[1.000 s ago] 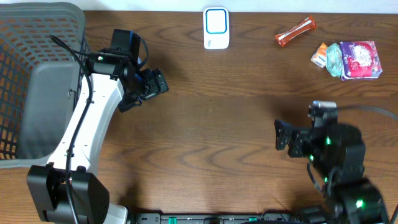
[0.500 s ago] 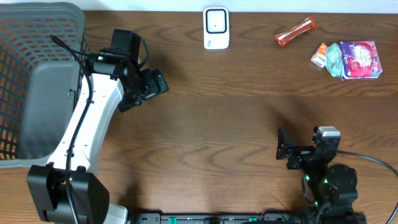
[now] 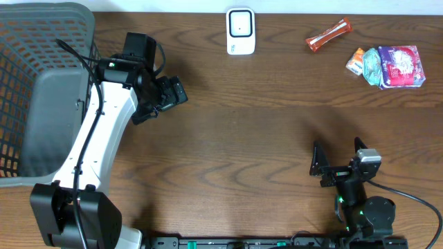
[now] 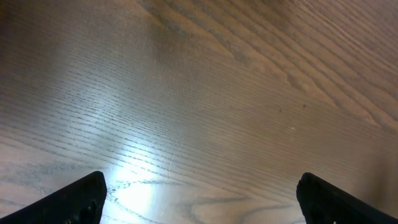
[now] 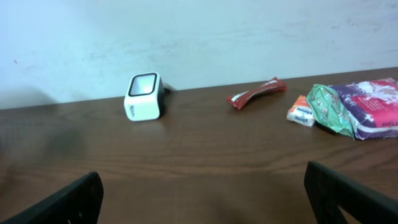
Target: Scan the item barcode
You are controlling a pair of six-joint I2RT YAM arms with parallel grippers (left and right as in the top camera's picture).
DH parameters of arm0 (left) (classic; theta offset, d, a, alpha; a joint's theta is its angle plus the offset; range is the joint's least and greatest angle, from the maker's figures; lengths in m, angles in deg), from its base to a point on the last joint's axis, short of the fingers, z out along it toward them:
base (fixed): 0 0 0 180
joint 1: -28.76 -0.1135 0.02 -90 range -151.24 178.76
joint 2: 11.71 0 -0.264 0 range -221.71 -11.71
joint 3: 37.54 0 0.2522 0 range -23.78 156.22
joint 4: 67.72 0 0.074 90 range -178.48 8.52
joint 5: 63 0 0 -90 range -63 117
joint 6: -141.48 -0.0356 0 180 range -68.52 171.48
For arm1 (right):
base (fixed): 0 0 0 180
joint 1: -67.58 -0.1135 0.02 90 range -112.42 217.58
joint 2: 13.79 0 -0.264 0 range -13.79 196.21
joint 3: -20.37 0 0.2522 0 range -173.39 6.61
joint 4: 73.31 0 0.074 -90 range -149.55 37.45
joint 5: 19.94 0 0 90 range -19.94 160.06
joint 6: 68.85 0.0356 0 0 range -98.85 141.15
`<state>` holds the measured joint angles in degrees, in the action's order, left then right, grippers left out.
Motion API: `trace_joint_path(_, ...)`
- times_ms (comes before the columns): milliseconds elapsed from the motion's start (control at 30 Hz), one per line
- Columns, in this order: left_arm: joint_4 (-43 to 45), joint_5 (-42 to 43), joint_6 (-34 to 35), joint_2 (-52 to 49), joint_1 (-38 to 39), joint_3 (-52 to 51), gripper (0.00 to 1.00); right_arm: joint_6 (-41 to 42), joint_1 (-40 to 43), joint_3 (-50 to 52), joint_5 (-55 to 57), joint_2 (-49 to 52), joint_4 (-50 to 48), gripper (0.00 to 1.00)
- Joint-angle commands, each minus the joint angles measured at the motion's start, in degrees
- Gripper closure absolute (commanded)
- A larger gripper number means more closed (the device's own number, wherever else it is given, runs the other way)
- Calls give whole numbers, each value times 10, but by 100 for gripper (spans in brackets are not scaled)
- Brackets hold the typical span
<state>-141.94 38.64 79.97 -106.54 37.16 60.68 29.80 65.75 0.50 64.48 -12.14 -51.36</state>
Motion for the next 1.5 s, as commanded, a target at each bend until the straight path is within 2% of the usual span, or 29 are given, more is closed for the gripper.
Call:
trace_joint_path(0,-3,-6,-3,-3,-1,6,2,-7,11,20,-4,-14,-11,1)
trace_joint_path(167,-3,-6,-3,-3,-1,6,2,-3,17,57,-4,-14,-68,1)
trace_joint_path(400,-3,-6,-3,-3,-1,6,2,-2,17,58,12,-14,-41,1)
trace_joint_path(767,-3,-6,-3,-3,-1,6,2,-65,17,58,12,-14,-41,1)
trace_joint_path(1467,-3,-6,-3,-3,-1,6,2,-66,17,58,10,-14,-42,1)
